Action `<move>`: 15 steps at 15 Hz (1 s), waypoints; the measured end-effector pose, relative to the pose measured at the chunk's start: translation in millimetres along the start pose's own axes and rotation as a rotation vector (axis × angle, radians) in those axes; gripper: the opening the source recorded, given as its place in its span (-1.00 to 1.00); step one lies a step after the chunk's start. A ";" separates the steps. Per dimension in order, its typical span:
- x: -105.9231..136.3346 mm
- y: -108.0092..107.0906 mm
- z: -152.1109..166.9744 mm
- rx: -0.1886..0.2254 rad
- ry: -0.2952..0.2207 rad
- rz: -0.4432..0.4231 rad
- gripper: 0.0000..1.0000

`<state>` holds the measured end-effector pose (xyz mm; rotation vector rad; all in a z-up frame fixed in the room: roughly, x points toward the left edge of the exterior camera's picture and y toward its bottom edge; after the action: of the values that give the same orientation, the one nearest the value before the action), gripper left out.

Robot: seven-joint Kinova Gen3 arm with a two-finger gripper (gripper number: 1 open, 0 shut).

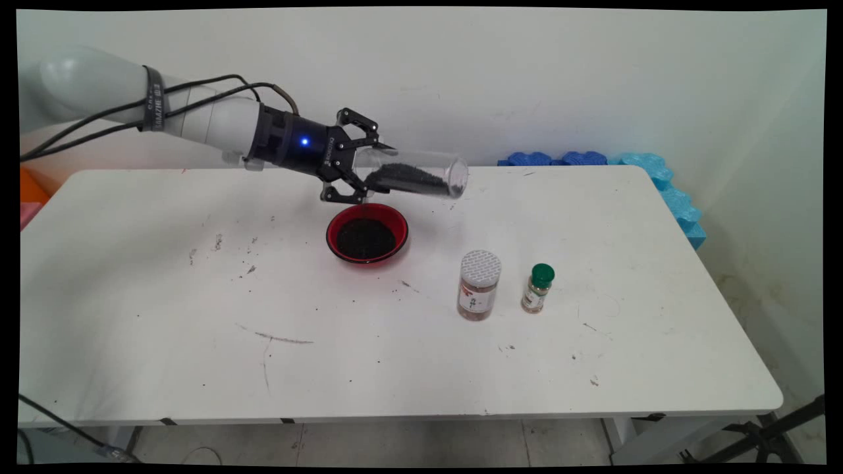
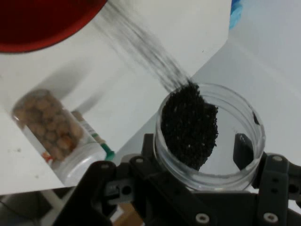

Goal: Pour the black seasoning powder in the red bowl

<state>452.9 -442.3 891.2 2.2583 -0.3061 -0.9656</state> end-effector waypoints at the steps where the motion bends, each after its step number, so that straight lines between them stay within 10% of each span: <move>1: -0.7 0.6 -0.1 0.008 0.000 0.048 -1.00; 15: -14.0 11.1 0.4 0.073 -0.019 0.627 -1.00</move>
<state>443.2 -444.7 906.1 2.0104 -0.9977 -0.6433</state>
